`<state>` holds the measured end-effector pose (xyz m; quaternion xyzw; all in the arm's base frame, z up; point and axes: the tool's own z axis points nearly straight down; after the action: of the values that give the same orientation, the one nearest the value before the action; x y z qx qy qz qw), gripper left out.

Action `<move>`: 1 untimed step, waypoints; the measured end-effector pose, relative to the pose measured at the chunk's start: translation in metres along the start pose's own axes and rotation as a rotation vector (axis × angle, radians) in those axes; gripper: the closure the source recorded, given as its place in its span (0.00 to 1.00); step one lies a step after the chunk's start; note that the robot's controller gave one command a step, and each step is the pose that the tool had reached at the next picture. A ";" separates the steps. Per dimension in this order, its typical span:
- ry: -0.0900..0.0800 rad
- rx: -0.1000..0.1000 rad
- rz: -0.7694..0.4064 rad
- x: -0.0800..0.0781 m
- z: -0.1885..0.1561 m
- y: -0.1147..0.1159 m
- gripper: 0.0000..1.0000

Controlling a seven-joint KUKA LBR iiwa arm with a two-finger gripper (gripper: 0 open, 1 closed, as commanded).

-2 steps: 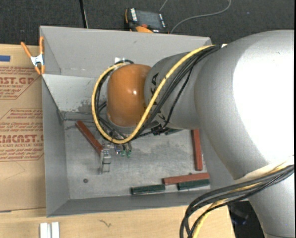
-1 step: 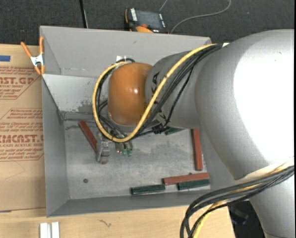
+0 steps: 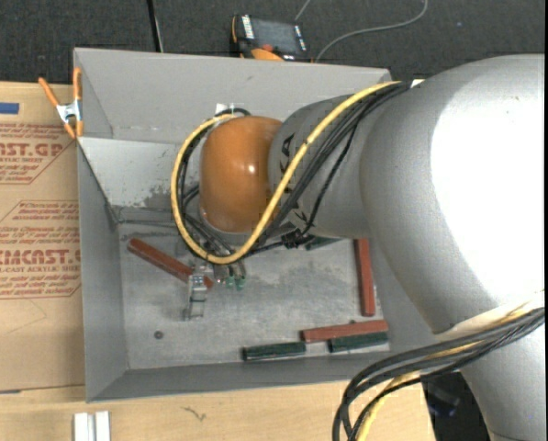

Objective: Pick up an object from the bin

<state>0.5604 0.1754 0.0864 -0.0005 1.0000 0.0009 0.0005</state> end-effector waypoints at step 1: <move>0.001 0.001 0.060 0.002 0.017 -0.014 0.00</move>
Offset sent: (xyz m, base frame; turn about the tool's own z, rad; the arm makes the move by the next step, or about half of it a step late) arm -0.0012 -0.0150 -0.0157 0.0605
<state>0.5588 0.1614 0.0699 0.0293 0.9996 0.0004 -0.0003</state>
